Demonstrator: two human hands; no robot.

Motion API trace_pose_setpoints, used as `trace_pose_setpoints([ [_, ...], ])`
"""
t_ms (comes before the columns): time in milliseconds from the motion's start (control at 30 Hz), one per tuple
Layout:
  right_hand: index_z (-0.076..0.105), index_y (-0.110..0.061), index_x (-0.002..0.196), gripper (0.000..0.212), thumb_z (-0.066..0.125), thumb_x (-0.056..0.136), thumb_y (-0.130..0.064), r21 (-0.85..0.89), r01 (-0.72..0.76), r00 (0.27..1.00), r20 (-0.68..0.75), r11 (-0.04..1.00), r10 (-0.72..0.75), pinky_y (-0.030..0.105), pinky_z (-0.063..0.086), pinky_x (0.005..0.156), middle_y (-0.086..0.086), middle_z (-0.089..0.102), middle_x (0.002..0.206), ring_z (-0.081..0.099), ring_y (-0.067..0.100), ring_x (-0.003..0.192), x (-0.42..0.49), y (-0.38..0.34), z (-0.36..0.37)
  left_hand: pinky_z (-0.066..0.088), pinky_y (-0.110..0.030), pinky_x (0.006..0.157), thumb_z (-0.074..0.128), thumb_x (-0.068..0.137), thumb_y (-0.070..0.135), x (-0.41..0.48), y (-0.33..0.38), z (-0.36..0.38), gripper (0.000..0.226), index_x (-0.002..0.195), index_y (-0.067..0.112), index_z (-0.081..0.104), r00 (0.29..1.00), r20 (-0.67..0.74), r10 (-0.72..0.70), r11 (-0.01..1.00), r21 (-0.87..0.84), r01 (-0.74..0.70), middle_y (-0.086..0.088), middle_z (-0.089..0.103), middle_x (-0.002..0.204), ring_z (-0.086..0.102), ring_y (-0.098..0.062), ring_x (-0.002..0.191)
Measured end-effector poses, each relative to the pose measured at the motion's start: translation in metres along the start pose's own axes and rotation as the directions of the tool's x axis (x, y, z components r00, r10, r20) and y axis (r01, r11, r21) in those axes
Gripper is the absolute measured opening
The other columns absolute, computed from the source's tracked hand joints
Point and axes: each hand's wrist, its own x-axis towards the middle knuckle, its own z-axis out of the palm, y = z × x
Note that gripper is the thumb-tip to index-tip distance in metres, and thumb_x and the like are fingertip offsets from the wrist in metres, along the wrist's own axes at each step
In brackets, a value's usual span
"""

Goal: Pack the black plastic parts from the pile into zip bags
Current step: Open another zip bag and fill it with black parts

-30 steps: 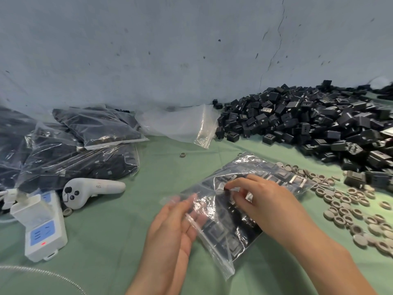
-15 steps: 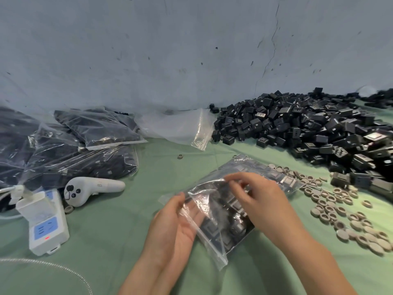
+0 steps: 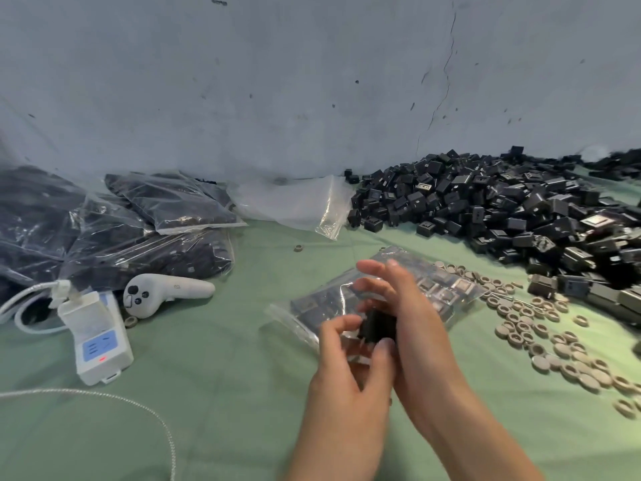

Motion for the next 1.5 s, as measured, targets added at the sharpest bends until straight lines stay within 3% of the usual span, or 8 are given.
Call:
trace_pose_setpoints([
  [200,0.071,-0.037,0.108,0.025,0.047,0.101,-0.043,-0.164,0.168,0.974,0.183,0.972,-0.137,0.025,0.053,0.084,-0.010,0.070,0.110,0.066,0.005,0.104,-0.025,0.017,0.005,0.051,-0.020,0.053,0.065,0.092,0.021,0.003,-0.005,-0.033,0.017,0.104,0.028,0.055,0.981,-0.186,-0.053,0.997,-0.063,0.042,0.005,0.074,0.076,0.066,-0.005,0.059],
  [367,0.063,-0.031,0.123,0.027,0.055,0.098,-0.027,-0.807,0.407,0.882,0.226,0.428,-0.413,0.032,0.041,0.099,-0.015,0.058,0.118,0.053,0.006,0.112,-0.020,0.025,-0.023,0.050,-0.024,0.057,0.062,0.089,0.000,0.009,-0.026,-0.088,0.031,0.101,0.028,0.055,0.925,-0.348,-0.151,0.983,0.046,0.178,-0.007,0.067,0.084,0.061,-0.007,0.050],
  [567,0.064,-0.034,0.119,0.045,0.066,0.079,-0.056,-0.928,0.372,0.880,0.347,0.015,-0.325,0.038,0.039,0.093,-0.007,0.057,0.109,0.051,0.021,0.107,-0.026,0.039,-0.012,0.046,-0.021,0.063,0.066,0.088,0.002,0.021,-0.032,-0.080,0.018,0.099,0.016,0.062,0.941,-0.281,-0.188,0.982,-0.091,0.168,-0.005,0.067,0.081,0.057,-0.014,0.068],
  [667,0.066,-0.029,0.098,0.028,0.075,0.075,-0.043,-0.938,0.340,0.857,0.340,-0.073,-0.388,0.038,0.045,0.080,-0.004,0.057,0.092,0.057,0.024,0.089,-0.024,0.046,-0.007,0.047,-0.012,0.064,0.066,0.091,0.007,0.024,-0.032,-0.070,0.011,0.096,0.016,0.063,0.956,-0.266,-0.123,0.992,-0.052,0.113,-0.001,0.068,0.084,0.060,-0.002,0.067],
  [833,0.061,-0.025,0.085,0.013,0.067,0.089,-0.035,-0.926,0.377,0.809,0.343,-0.025,-0.477,0.036,0.044,0.072,-0.007,0.057,0.081,0.059,0.021,0.072,-0.022,0.047,-0.004,0.043,-0.003,0.065,0.072,0.087,0.009,0.031,-0.033,-0.054,0.019,0.093,0.016,0.056,0.957,-0.289,-0.004,0.997,0.068,0.024,0.003,0.064,0.094,0.061,0.010,0.076],
  [1200,0.060,-0.025,0.081,0.013,0.071,0.086,-0.032,-0.887,0.454,0.806,0.367,0.087,-0.465,0.027,0.039,0.058,-0.014,0.056,0.076,0.054,0.012,0.061,-0.022,0.043,-0.001,0.051,-0.025,0.069,0.053,0.088,-0.006,0.042,-0.032,-0.043,0.026,0.088,0.020,0.057,0.961,-0.277,-0.009,0.995,0.096,0.037,0.015,0.068,0.071,0.065,-0.006,0.069],
  [1300,0.059,-0.027,0.083,0.012,0.065,0.089,-0.035,-0.874,0.471,0.820,0.385,0.117,-0.424,0.026,0.037,0.060,-0.014,0.055,0.079,0.055,0.011,0.067,-0.019,0.044,-0.004,0.056,-0.030,0.074,0.050,0.093,-0.005,0.036,-0.029,-0.045,0.020,0.095,0.014,0.056,0.943,-0.311,-0.119,0.990,-0.115,0.087,-0.004,0.070,0.091,0.072,-0.013,0.077],
  [1500,0.054,-0.030,0.084,0.015,0.055,0.093,-0.043,-0.840,0.516,0.825,0.434,0.169,-0.361,0.022,0.035,0.063,-0.017,0.045,0.080,0.046,0.006,0.073,-0.014,0.045,-0.007,0.057,-0.030,0.073,0.051,0.096,0.008,0.033,-0.011,-0.036,0.025,0.120,-0.001,0.050,0.948,-0.063,-0.312,0.741,-0.640,0.202,-0.019,0.068,0.095,0.070,-0.022,0.083],
])
